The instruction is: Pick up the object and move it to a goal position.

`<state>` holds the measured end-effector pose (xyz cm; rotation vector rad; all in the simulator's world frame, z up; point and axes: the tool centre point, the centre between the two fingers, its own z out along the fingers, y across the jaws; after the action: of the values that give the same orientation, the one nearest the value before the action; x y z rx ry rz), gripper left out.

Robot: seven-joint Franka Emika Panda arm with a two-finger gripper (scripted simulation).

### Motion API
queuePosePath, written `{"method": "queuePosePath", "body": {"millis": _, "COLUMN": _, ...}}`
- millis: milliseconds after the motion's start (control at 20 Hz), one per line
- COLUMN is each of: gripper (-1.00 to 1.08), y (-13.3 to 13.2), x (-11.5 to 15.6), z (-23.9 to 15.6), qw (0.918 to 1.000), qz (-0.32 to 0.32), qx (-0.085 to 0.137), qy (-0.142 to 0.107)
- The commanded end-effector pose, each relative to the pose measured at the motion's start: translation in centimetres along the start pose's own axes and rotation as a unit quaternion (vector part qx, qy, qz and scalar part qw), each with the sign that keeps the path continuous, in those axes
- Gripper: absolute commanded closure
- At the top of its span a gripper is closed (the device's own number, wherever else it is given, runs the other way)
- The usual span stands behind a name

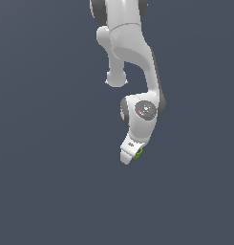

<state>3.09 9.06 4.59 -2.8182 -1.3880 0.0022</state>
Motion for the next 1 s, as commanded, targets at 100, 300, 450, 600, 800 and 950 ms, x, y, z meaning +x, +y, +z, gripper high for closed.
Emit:
{"method": "queuePosePath", "body": {"millis": 100, "gripper": 1.08, "y": 1.1, "x": 1.0, "z": -0.5, "qw": 1.0000, "qz": 0.000, "qx": -0.001, "qy": 0.001}}
{"method": "queuePosePath", "body": {"millis": 300, "gripper": 1.08, "y": 2.3, "x": 2.2, "z": -1.1, "qw": 1.0000, "qz": 0.000, "qx": 0.000, "qy": 0.001}}
{"method": "queuePosePath", "body": {"millis": 450, "gripper": 1.08, "y": 3.4, "x": 3.2, "z": -1.5, "qw": 1.0000, "qz": 0.000, "qx": 0.000, "qy": 0.001}}
{"method": "queuePosePath", "body": {"millis": 600, "gripper": 1.08, "y": 4.4, "x": 4.2, "z": -2.0, "qw": 1.0000, "qz": 0.000, "qx": 0.000, "qy": 0.001}}
{"method": "queuePosePath", "body": {"millis": 800, "gripper": 1.08, "y": 5.5, "x": 5.1, "z": -2.4, "qw": 1.0000, "qz": 0.000, "qx": 0.000, "qy": 0.001}}
{"method": "queuePosePath", "body": {"millis": 950, "gripper": 1.08, "y": 6.0, "x": 5.7, "z": -2.6, "qw": 1.0000, "qz": 0.000, "qx": 0.000, "qy": 0.001}}
